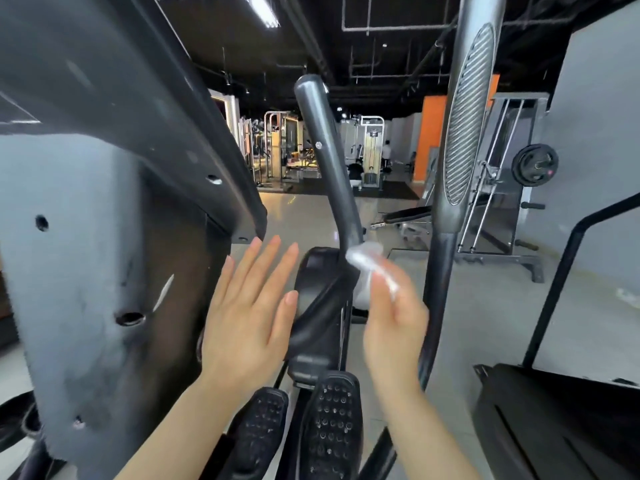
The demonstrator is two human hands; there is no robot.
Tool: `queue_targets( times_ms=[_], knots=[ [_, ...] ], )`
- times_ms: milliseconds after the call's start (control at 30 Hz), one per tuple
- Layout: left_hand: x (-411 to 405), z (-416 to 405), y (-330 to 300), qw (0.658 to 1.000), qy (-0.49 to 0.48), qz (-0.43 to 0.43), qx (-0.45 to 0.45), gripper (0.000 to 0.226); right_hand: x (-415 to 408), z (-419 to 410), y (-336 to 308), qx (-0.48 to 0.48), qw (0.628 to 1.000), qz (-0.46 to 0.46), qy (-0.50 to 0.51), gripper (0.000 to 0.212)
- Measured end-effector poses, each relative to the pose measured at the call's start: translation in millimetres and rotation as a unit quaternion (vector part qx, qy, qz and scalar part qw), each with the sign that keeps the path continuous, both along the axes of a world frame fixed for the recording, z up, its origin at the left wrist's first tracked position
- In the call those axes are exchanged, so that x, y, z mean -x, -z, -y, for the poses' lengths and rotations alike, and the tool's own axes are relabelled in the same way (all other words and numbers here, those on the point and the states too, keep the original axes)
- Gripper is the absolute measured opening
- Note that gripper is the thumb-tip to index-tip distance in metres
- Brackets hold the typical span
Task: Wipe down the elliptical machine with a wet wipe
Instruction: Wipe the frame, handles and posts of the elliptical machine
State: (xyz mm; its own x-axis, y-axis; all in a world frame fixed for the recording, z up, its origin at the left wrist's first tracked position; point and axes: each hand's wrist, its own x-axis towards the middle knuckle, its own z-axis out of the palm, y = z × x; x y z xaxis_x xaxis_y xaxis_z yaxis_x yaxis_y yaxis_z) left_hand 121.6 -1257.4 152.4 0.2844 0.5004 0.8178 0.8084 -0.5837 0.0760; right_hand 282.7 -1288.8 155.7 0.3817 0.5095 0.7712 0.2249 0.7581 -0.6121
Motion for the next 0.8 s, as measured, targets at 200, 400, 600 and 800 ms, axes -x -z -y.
queue_targets(
  times_ms=[200, 400, 600, 800],
  knots=[
    [1, -1, 1, 0.998, -0.016, -0.055, -0.041, 0.050, -22, -93, -137, -0.163, 0.945, 0.228, 0.168, 0.044],
    [-1, 0, 1, 0.998, -0.021, -0.051, -0.039, 0.051, -25, -121, -74, -0.012, 0.971, 0.219, 0.097, 0.059],
    [0, -4, -2, 0.997, -0.025, -0.059, -0.047, 0.050, -43, -114, 11, -0.023, 0.954, 0.252, 0.161, 0.060],
    [-1, -3, -1, 0.996, -0.033, -0.077, -0.038, 0.051, -34, -55, 43, 0.048, 0.960, 0.257, 0.100, 0.054]
  ],
)
